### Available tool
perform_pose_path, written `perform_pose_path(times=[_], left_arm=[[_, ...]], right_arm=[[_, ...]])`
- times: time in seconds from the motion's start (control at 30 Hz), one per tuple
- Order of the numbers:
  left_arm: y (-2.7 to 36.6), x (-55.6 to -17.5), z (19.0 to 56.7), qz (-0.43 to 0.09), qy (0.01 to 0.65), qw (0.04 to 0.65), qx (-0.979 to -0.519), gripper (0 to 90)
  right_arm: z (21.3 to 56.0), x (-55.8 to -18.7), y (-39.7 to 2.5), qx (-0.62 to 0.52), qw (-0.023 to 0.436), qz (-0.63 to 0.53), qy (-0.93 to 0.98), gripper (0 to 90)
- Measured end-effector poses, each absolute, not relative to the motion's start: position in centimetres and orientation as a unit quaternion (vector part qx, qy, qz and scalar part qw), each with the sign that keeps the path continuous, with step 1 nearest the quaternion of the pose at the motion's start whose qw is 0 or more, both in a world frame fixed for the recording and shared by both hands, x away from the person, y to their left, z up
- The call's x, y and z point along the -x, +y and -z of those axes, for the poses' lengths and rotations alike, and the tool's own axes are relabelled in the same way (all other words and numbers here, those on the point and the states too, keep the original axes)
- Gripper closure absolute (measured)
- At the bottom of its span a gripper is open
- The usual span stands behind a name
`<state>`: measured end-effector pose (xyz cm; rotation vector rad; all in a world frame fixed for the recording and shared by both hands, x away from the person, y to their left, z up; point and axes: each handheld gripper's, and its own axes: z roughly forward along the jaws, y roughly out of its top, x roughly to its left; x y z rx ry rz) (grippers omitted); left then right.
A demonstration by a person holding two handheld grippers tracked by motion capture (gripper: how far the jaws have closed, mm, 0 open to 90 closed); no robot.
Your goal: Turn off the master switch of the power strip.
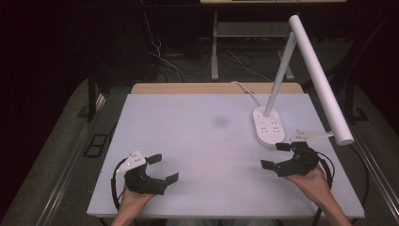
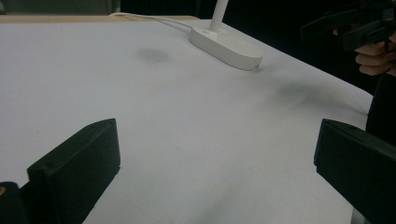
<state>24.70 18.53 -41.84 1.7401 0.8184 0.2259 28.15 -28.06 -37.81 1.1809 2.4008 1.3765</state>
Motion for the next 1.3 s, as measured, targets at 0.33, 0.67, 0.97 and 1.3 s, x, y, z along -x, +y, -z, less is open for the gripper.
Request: perform_pose_path(times=[0.33,0.67,0.97,1.3], left_arm=[[18.5,-24.6,41.9,-0.097,0.348,0.567,-0.74,0.0],[18.6,-24.6,41.8,-0.099,0.348,0.569,-0.738,0.0],[18.5,-24.6,41.8,-0.099,0.346,0.569,-0.74,0.0],[18.5,-24.6,41.8,-0.098,0.345,0.568,-0.741,0.0]], right_arm=[[37.2,-29.6,-27.5,-0.382,0.067,-0.45,0.804,0.3],[37.0,-31.2,-26.7,-0.382,0.067,-0.436,0.812,0.3],[37.0,-32.3,-26.7,-0.383,0.072,-0.431,0.814,0.3],[36.6,-33.8,-26.7,-0.384,0.08,-0.426,0.815,0.3]])
